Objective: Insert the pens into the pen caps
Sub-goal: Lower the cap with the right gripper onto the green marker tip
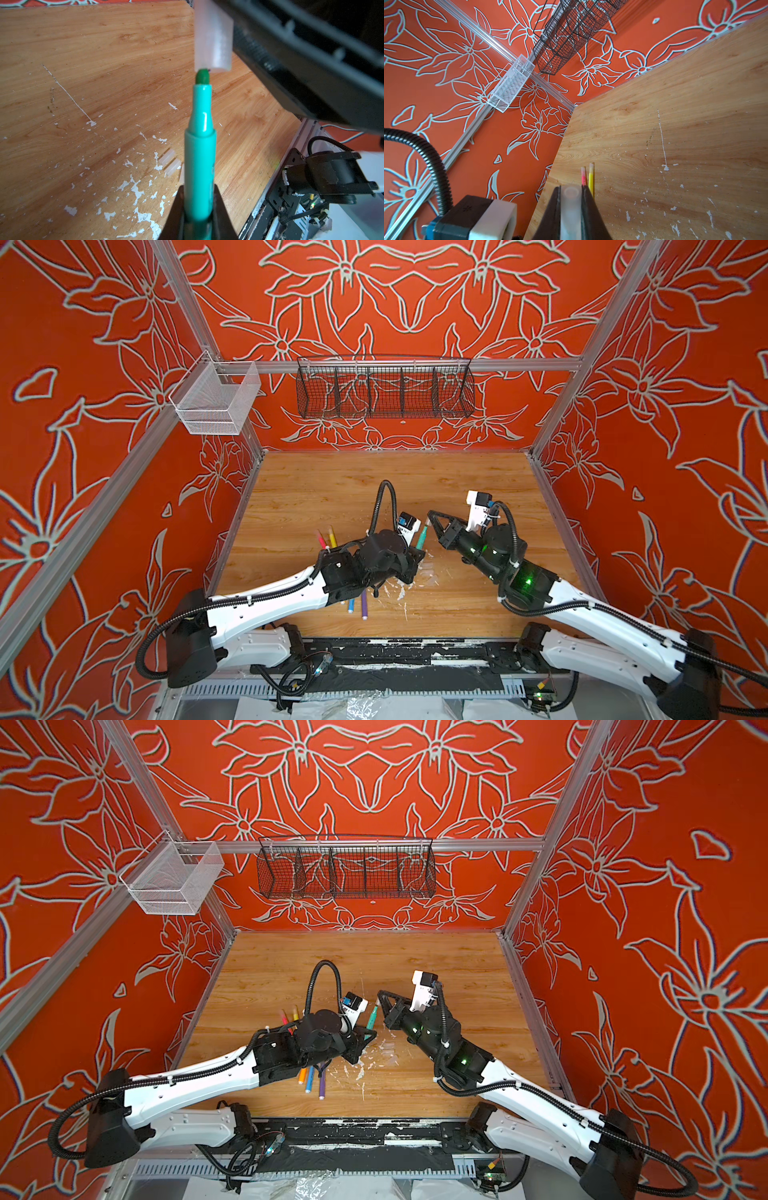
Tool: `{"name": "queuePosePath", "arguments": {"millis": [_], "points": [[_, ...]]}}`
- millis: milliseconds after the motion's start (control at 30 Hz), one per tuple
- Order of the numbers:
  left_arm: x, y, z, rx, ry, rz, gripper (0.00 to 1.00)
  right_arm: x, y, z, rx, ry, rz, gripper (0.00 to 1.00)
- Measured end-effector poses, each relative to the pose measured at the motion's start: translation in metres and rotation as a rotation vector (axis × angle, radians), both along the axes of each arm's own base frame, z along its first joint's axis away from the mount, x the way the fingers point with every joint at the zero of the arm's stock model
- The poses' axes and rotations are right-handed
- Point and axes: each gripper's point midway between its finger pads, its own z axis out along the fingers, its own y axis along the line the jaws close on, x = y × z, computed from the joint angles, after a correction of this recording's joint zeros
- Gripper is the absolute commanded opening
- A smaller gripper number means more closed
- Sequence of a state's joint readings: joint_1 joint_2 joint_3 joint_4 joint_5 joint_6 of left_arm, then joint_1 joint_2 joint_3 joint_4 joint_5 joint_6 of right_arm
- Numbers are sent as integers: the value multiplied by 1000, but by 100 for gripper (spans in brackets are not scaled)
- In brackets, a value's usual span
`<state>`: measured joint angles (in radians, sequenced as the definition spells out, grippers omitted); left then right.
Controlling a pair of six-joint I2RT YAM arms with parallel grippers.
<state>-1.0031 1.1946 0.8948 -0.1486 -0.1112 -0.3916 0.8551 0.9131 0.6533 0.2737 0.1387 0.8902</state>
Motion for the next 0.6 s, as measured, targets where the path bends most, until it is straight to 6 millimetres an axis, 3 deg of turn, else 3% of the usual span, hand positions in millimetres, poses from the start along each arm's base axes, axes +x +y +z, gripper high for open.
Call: {"name": "queuePosePath", "arguments": {"millis": [600], "points": [[3, 2, 0, 3, -4, 0, 0, 1, 7, -10, -20, 20, 13, 11]]}}
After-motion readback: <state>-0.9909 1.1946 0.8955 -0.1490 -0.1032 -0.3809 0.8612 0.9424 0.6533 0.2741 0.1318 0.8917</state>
